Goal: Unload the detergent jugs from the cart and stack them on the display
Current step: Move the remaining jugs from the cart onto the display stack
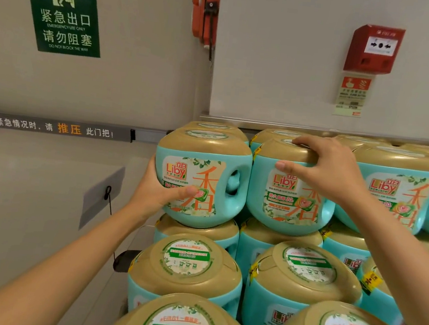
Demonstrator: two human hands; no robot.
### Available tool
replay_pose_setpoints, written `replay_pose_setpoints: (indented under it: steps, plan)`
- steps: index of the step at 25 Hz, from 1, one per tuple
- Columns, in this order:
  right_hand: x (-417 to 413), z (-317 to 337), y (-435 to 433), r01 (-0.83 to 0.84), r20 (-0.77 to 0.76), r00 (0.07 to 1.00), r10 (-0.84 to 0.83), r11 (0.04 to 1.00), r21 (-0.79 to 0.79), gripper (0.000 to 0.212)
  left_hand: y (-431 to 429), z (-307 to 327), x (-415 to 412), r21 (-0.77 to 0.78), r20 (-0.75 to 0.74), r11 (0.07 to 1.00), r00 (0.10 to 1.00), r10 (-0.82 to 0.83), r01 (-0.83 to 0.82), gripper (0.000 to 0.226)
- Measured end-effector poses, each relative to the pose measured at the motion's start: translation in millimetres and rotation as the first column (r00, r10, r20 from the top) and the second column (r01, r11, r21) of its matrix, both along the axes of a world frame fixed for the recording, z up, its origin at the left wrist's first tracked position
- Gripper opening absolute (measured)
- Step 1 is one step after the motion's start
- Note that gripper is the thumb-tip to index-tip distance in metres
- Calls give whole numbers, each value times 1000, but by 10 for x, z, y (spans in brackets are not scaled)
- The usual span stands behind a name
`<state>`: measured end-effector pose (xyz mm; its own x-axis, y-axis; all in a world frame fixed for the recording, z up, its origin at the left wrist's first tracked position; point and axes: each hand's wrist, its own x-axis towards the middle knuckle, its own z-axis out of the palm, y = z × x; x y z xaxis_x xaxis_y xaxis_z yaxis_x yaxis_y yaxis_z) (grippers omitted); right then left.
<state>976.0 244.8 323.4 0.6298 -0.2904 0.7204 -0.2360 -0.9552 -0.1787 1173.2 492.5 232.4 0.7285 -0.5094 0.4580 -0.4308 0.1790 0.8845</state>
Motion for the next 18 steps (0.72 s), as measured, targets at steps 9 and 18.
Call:
replay_pose_setpoints:
  steps: [9, 18]
  plan:
    - [-116, 25, 70, -51, 10, 999, 51, 999, 10, 60, 237, 146, -76, 253, 24, 960, 993, 114, -116, 124]
    - [-1692, -500, 1127, -79, 205, 979, 23, 960, 270, 28, 1187, -186, -1117, -91, -54, 954, 958, 282, -286, 19]
